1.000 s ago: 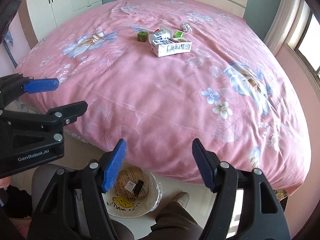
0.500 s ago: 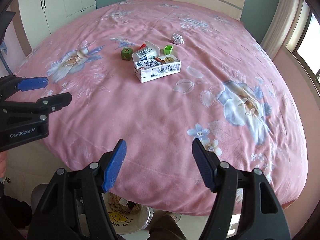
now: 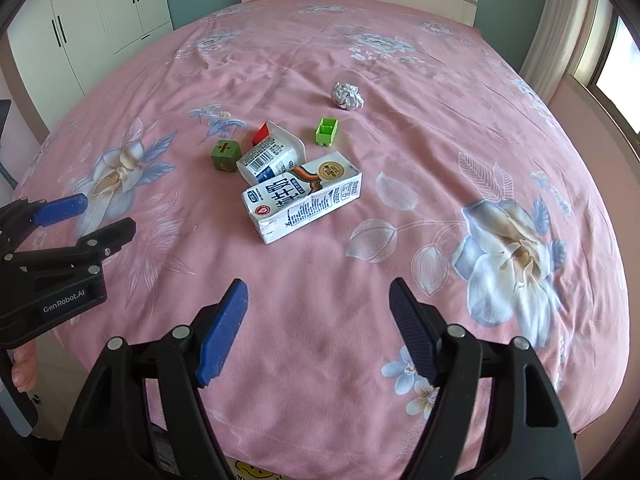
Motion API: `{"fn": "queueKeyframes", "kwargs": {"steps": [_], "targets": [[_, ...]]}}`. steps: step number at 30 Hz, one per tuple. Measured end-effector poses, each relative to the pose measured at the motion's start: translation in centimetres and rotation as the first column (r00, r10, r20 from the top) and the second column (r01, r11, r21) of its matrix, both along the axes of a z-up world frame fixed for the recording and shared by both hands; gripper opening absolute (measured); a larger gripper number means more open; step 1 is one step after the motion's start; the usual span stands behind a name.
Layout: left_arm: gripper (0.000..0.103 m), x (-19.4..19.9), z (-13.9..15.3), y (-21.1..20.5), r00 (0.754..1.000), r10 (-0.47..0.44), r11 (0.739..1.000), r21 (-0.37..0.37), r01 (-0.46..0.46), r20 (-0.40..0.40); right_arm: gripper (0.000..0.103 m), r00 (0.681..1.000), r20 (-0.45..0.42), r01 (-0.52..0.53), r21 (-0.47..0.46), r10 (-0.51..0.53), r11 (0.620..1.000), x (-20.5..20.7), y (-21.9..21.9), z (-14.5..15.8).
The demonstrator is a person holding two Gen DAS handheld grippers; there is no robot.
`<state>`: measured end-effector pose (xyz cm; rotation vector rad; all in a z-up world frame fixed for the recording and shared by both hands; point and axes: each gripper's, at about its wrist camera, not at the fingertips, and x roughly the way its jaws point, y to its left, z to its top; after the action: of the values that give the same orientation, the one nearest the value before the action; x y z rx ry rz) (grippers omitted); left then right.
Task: Collect trash
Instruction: 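Move both open tools back over the bed toward the remaining trash, then grasp the white milk carton with the right tool while the left tool grasps the green block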
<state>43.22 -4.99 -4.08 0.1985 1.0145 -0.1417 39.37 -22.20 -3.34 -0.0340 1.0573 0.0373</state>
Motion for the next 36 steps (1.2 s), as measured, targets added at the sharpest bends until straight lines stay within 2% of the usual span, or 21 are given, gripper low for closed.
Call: {"fn": "queueKeyframes", "kwargs": {"steps": [8, 13, 16, 20, 23, 31, 35, 36], "targets": [[0.075, 6.9, -2.3, -0.5, 0.998, 0.049, 0.998, -0.027, -0.050, -0.040, 0.074, 0.987, -0.086, 0.146, 0.104, -0.137, 0.984, 8.0, -1.3, -2.0], [0.075, 11.0, -4.1, -0.6, 0.992, 0.088, 0.993, -0.073, -0.094, -0.086, 0.074, 0.941, -0.197, 0.305, 0.132, -0.276, 0.943, 12.6, -3.1, -4.5], [0.075, 12.6, -4.8, -0.7, 0.992, 0.104, 0.992, -0.068, -0.109, -0.074, 0.074, 0.910, -0.237, 0.384, 0.178, -0.339, 0.906, 14.2, -4.4, -5.9], [0.075, 14.5, -5.9, -1.1, 0.990, 0.115, 0.991, -0.057, -0.121, -0.085, 0.074, 0.874, -0.305, 0.449, 0.213, -0.378, 0.868, 15.8, -5.0, -7.8], [0.076, 15.5, -6.9, -1.6, 0.989, 0.115, 0.992, -0.036, -0.119, -0.089, 0.074, 0.859, -0.322, 0.479, 0.232, -0.397, 0.847, 16.5, -4.8, -8.8], [0.075, 16.7, -7.8, -1.8, 0.988, 0.122, 0.987, -0.095, -0.131, -0.093, 0.074, 0.820, -0.368, 0.546, 0.278, -0.437, 0.790, 17.3, -3.4, -10.5], [0.075, 16.8, -8.4, -1.5, 0.985, 0.114, 0.978, -0.163, -0.133, -0.126, 0.072, 0.835, -0.357, 0.524, 0.285, -0.418, 0.803, 16.9, -2.4, -10.9], [0.075, 16.8, -8.6, -1.6, 0.986, 0.104, 0.977, -0.170, -0.126, -0.132, 0.062, 0.843, -0.353, 0.514, 0.302, -0.406, 0.803, 16.9, -2.2, -11.0]]}}
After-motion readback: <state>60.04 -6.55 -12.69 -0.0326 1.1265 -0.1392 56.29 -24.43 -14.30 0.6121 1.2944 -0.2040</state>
